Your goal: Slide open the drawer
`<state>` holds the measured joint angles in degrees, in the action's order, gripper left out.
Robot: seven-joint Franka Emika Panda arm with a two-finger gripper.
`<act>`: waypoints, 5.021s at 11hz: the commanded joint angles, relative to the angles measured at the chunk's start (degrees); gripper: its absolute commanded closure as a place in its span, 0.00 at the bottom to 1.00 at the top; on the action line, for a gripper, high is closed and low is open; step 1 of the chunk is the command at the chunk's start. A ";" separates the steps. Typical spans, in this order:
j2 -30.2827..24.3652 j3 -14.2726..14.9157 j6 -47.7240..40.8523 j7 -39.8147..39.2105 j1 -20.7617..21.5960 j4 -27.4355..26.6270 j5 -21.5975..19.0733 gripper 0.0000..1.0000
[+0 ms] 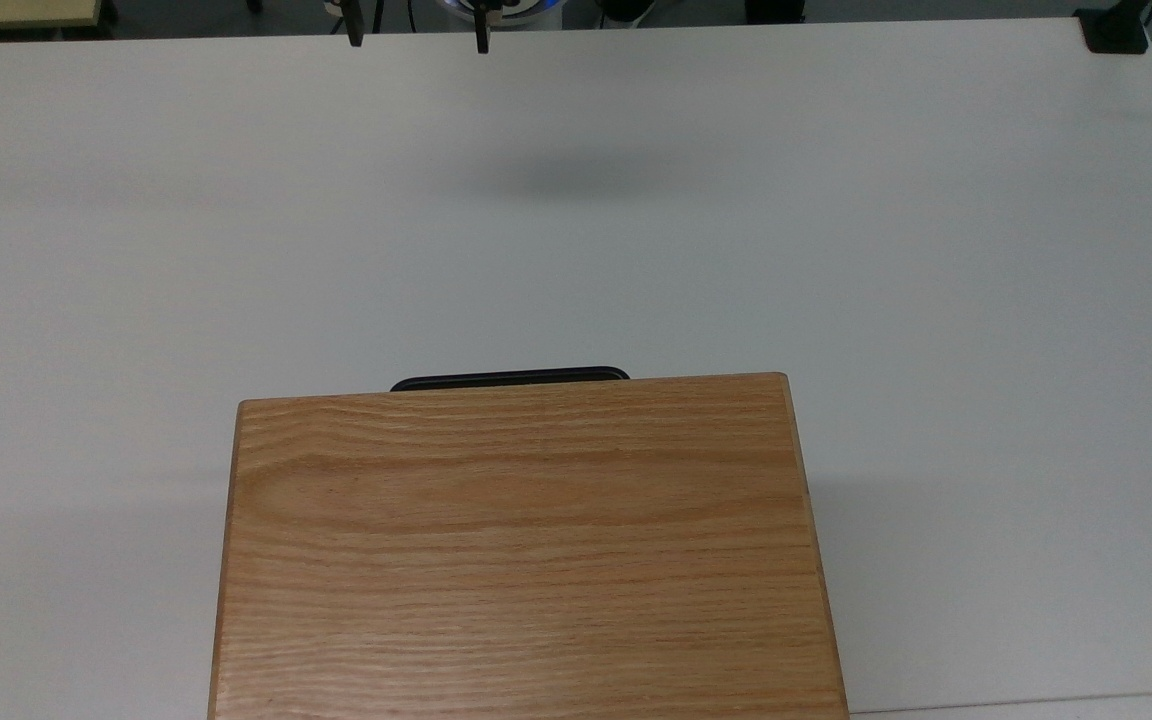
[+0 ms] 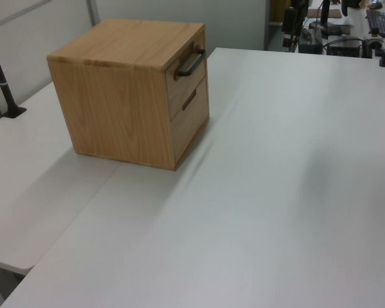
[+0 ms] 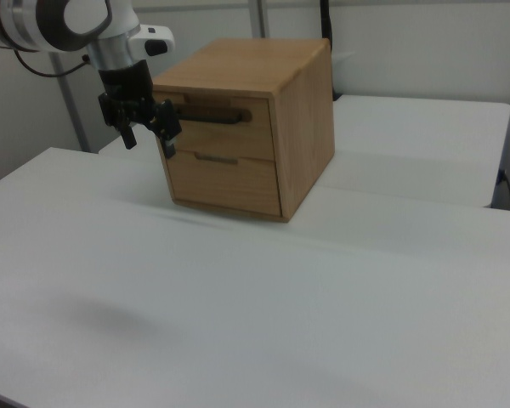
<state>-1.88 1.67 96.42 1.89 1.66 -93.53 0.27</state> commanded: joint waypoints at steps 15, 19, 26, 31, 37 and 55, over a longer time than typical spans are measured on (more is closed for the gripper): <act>2.22 -0.43 3.32 20.24 0.44 1.15 -0.27 0.00; 5.56 -0.52 20.08 52.13 1.85 1.16 -0.09 0.00; 13.46 -1.05 40.58 62.62 1.85 2.29 -9.67 0.57; 20.67 -1.23 47.09 62.62 0.80 6.51 -13.27 0.58; 22.80 -1.31 48.34 61.75 0.45 7.57 -13.81 0.90; 8.56 -2.11 7.83 32.49 -5.70 2.04 -13.37 1.00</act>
<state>11.17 0.50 109.15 46.14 -2.81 -87.73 -13.09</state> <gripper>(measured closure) 0.824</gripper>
